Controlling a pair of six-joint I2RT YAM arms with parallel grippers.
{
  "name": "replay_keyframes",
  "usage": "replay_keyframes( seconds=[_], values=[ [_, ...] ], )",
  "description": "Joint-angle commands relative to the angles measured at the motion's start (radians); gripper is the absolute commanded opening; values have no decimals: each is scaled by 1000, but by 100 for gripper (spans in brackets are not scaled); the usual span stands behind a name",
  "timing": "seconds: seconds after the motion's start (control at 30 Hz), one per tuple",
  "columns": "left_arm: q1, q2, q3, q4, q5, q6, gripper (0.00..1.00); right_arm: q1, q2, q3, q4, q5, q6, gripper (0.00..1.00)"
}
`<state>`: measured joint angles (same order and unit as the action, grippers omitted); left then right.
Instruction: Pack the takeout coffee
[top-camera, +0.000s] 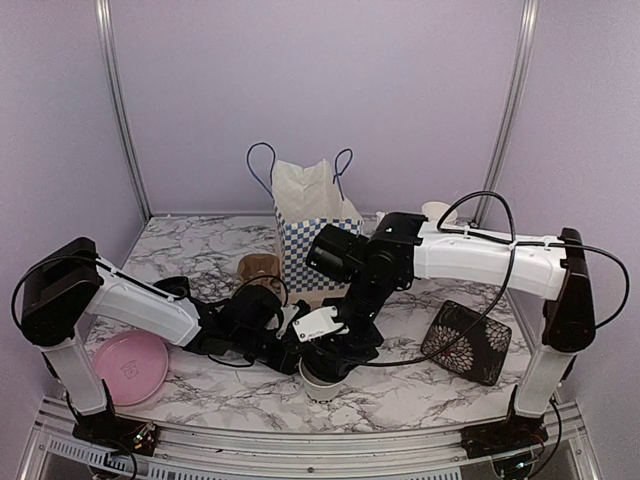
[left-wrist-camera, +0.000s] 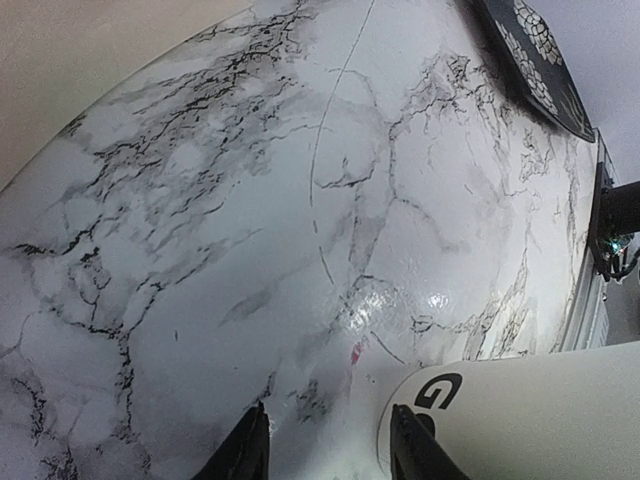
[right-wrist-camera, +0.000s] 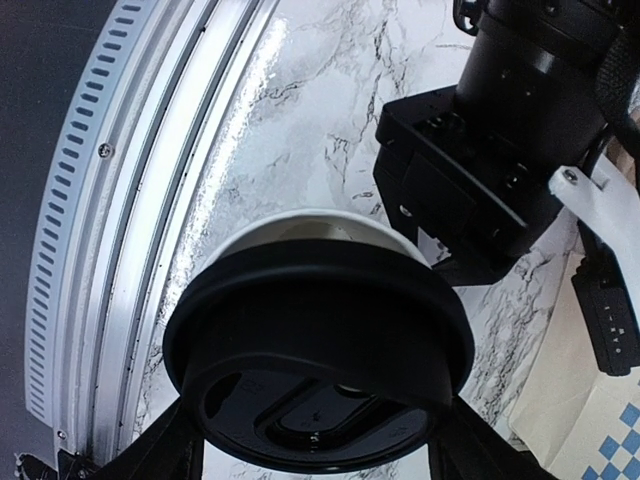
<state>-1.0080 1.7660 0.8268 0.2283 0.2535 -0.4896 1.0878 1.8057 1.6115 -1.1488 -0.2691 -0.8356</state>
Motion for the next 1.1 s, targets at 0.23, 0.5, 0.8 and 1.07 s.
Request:
replay_keyframes(
  seconds=[0.23,0.5,0.8,1.07],
  values=[
    [-1,-4,3,12,-27,-14,42,33,44,44,-50,45,28,70],
    [0,-6,-4,11,-37,-20,42,37,48,62,-46,33,38,78],
    [3,-25,-28,11,-53,-23,42,37,37,100,-55,-2,42,87],
    [6,-165,-50,-172,-162,-67,48,33,-20,92,-57,25,45,92]
  ],
)
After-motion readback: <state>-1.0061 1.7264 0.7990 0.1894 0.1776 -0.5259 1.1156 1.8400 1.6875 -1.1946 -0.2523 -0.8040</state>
